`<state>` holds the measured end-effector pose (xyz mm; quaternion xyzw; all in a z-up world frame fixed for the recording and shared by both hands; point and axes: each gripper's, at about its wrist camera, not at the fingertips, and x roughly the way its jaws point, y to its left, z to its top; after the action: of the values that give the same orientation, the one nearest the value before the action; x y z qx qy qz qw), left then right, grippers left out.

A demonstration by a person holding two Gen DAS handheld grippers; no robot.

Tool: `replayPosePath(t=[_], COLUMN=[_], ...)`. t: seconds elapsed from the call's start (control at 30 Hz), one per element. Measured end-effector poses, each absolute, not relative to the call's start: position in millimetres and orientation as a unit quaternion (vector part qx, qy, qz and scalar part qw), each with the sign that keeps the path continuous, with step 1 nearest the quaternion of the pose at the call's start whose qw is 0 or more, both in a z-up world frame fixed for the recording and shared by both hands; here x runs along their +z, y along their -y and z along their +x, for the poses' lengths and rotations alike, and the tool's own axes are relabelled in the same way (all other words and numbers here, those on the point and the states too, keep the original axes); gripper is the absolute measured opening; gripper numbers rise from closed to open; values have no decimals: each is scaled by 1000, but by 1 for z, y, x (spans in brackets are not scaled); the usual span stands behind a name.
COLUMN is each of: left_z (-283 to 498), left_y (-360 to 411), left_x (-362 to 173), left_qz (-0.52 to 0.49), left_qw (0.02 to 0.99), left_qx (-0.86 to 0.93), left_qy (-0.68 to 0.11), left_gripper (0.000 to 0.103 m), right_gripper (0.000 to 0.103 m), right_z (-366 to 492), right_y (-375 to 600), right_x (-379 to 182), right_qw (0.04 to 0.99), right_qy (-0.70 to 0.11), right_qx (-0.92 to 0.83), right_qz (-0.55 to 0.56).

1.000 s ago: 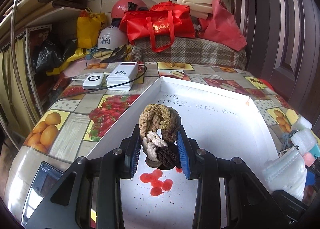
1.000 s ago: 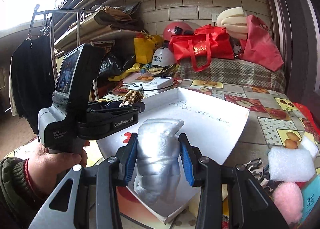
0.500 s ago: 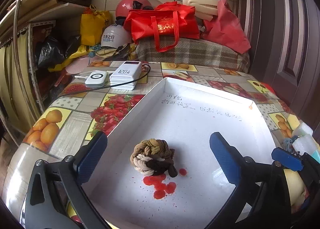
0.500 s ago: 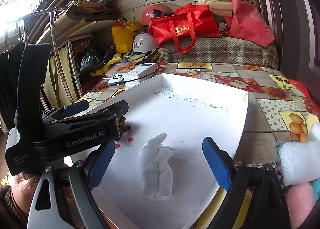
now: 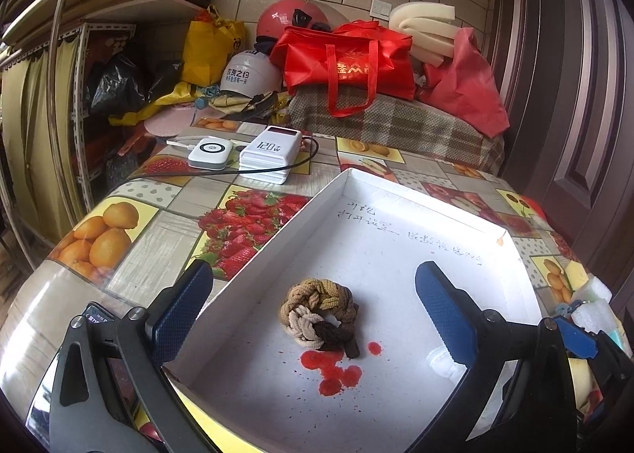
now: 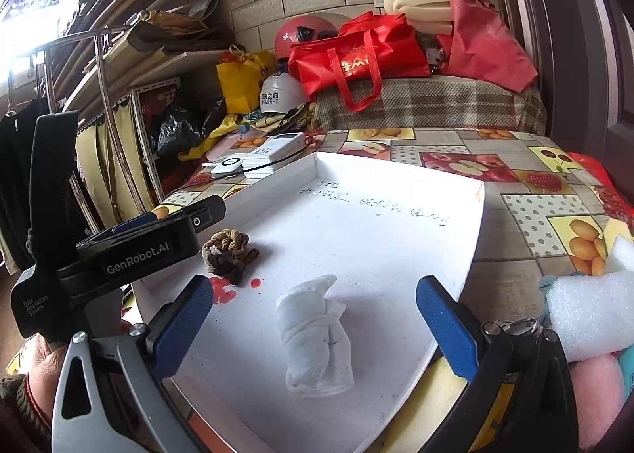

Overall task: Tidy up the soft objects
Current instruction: 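Lower the rope knot into the white box and open the left gripper, then lower the white towel into the white box and open the right gripper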

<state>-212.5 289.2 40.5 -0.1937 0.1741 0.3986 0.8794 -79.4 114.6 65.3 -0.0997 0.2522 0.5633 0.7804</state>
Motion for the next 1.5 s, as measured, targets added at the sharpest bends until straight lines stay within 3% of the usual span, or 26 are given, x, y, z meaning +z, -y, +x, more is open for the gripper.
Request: replayPosePath(t=[0.6, 1.23, 1.5], left_z=[-215, -214, -207], left_y=[-286, -262, -251], left_x=[42, 46, 40], left_qz=[-193, -155, -186], left_qw=[882, 893, 925], left_qx=[395, 393, 277], left_qy=[-167, -154, -181], left_gripper=[103, 103, 103], right_gripper=[102, 102, 102], right_z=[-68, -110, -88], right_y=[-96, -77, -17], right_x=[57, 71, 78], right_qw=[768, 767, 779], right_qy=[-290, -182, -178], right_qx=[562, 599, 584], right_qz=[-99, -142, -141])
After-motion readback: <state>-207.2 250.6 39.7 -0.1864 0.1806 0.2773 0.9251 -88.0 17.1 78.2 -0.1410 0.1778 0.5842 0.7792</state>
